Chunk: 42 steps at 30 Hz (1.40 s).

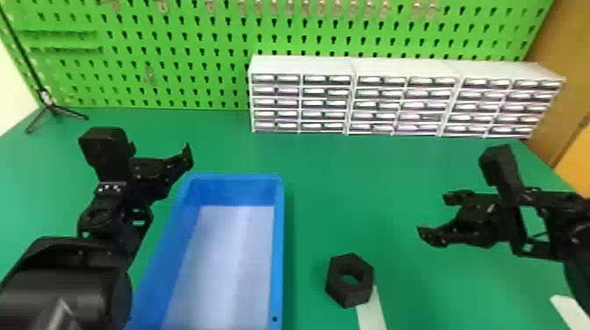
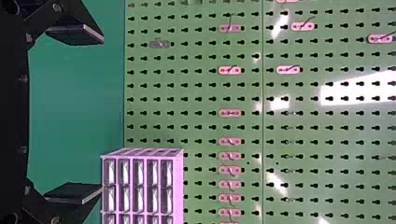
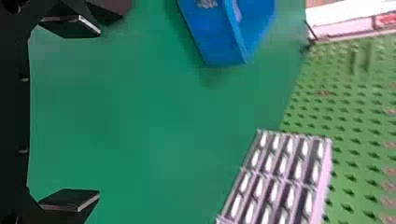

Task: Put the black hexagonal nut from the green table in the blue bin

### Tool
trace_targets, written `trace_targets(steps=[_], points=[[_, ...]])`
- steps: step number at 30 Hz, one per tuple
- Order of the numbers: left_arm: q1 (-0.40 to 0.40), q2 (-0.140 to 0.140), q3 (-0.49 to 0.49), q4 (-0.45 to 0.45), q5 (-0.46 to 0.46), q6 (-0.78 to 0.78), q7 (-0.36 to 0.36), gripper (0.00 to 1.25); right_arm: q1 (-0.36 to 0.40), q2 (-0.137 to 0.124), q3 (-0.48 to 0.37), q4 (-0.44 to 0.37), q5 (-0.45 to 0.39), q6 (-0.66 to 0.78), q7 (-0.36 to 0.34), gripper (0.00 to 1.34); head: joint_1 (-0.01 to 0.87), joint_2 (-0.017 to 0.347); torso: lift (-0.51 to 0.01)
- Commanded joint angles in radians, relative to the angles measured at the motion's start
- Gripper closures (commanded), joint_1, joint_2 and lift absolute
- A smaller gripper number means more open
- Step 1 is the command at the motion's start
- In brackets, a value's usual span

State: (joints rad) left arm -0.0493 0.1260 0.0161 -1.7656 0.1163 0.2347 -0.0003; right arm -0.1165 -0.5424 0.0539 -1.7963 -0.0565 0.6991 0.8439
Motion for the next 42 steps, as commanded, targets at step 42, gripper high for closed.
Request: trace_targets(steps=[42], points=[[0.008,0.007,0.03,-0.014,-0.026,0.011,-0.014,0.16,-0.134,-0.225,0.4,-0.084,0.095,0.071,0.156,0.09,0.683,0.028,-0.096]])
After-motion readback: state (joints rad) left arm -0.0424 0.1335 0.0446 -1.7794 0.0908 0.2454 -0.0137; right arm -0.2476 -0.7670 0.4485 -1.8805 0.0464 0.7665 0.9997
